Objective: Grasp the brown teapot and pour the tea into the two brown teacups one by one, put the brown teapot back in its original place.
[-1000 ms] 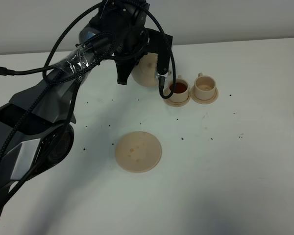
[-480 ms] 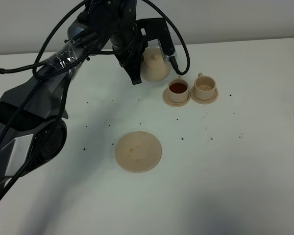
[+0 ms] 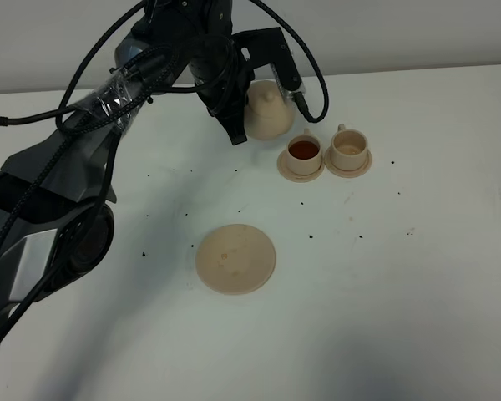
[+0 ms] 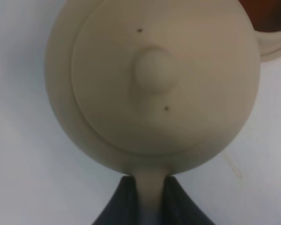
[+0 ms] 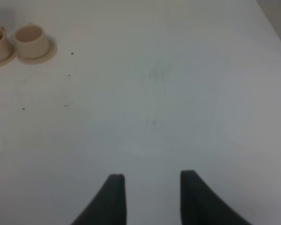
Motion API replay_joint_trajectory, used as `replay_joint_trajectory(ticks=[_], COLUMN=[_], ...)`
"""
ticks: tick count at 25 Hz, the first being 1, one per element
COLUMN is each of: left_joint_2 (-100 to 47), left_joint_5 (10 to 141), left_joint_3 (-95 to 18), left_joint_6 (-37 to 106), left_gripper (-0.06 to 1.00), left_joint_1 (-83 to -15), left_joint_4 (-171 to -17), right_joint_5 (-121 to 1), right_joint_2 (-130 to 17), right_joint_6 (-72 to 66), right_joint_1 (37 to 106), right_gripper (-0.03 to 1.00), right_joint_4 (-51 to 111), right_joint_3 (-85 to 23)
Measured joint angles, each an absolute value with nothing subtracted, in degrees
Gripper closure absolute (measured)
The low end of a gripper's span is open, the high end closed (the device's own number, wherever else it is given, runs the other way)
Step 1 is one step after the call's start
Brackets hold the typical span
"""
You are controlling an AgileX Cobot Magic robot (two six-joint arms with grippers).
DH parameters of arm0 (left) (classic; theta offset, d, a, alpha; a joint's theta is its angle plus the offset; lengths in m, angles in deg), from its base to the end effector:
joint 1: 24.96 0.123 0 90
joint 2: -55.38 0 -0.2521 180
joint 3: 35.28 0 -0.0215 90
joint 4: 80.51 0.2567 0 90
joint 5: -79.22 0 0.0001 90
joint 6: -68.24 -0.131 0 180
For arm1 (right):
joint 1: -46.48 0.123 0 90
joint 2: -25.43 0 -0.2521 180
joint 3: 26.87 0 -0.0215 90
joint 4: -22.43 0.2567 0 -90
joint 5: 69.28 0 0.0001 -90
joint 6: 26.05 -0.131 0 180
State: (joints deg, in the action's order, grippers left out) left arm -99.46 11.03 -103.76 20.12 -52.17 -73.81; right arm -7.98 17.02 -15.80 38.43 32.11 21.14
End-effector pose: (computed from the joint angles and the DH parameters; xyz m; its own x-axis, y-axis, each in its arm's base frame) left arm 0.4860 -0.2339 0.1504 -0.1897 0.9616 -0.1985 0.8820 0.2557 0.3958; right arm 0.0696 0.0097 0.2601 -0.4540 -0.0327 -0.8904 -0.0354 0.9992 -0.0187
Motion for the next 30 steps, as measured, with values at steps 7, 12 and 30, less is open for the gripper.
replay_joint_trajectory(ticks=[7, 12, 30], left_joint_2=[-99.5, -99.5, -102.1], left_joint_5=[15.4, 20.9, 31.3], left_joint_3=[-103.8, -103.8, -103.8], left_joint_6=[17.9, 17.4, 6.5], left_gripper=[0.8, 0.8, 0.8], left_joint_1=[-55.2, -56.3, -57.5], left_joint_4=[-73.4, -73.2, -71.6], right_joint_5=[-8.0, -8.0, -8.0], right_joint_2=[17.0, 17.0, 17.0], right_joint_6=[-15.8, -15.8, -15.8], right_joint_1=[38.4, 38.4, 38.4], right_gripper=[0.66, 0.66, 0.66], right_joint_4=[32.1, 32.1, 32.3], right_joint_3=[21.1, 21.1, 21.1])
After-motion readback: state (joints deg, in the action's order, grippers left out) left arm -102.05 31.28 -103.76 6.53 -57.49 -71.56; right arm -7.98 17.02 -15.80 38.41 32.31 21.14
